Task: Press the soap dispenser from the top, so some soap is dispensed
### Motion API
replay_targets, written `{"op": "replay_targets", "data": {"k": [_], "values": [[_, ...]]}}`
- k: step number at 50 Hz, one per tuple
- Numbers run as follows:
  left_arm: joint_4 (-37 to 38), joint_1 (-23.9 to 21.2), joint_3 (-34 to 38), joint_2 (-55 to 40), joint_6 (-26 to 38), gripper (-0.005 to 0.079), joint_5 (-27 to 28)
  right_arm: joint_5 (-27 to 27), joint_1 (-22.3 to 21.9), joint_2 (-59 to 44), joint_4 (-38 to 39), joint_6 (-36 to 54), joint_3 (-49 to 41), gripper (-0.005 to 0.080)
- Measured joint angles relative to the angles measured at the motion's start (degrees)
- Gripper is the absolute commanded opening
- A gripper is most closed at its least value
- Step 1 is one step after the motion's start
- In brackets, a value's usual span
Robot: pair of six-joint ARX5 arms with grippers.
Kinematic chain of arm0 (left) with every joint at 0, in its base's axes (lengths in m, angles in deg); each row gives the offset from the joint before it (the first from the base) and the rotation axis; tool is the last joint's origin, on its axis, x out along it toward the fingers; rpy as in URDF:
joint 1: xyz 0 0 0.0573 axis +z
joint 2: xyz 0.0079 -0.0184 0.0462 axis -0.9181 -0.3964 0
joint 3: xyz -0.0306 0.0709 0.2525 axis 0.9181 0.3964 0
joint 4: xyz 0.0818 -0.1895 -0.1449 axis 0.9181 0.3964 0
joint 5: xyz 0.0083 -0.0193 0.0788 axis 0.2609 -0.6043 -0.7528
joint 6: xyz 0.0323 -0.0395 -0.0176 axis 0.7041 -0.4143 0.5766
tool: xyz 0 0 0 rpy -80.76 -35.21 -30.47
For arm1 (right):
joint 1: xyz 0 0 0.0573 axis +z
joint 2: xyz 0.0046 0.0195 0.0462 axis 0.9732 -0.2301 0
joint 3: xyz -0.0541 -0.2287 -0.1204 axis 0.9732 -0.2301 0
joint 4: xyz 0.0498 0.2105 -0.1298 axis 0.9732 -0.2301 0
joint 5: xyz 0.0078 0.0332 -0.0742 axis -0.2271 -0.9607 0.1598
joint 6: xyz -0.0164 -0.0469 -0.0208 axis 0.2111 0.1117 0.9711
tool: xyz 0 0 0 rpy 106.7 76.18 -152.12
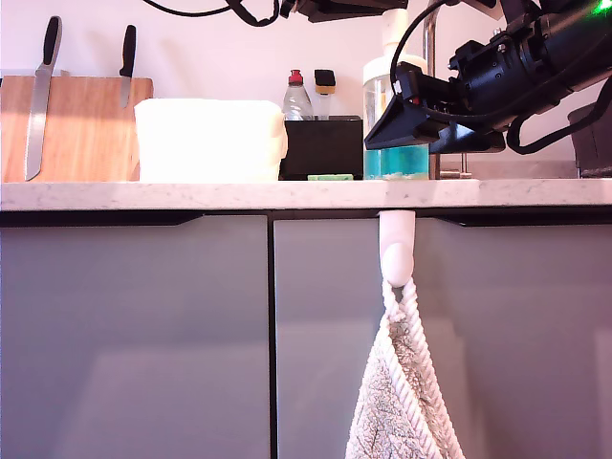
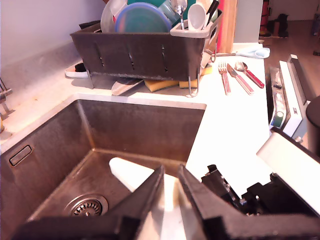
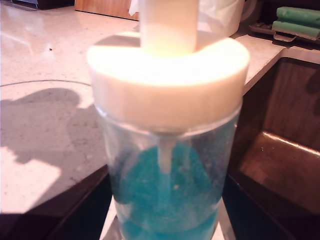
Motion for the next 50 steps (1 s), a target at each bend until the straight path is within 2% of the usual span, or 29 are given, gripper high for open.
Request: {"op": "replay_targets", "data": {"k": [22,50], "values": [[2.1,0.0,-0.9,-0.1,0.1,0.0070,0.2,0.0,0.0,0.0,-0.6,0.2,0.2,0.0405],[-1.0,0.0,-0.6,-0.4,0.0,0.0070,0.3,0.1,0.0,0.0,-0.5,0.2,0.2,0.0406]]}}
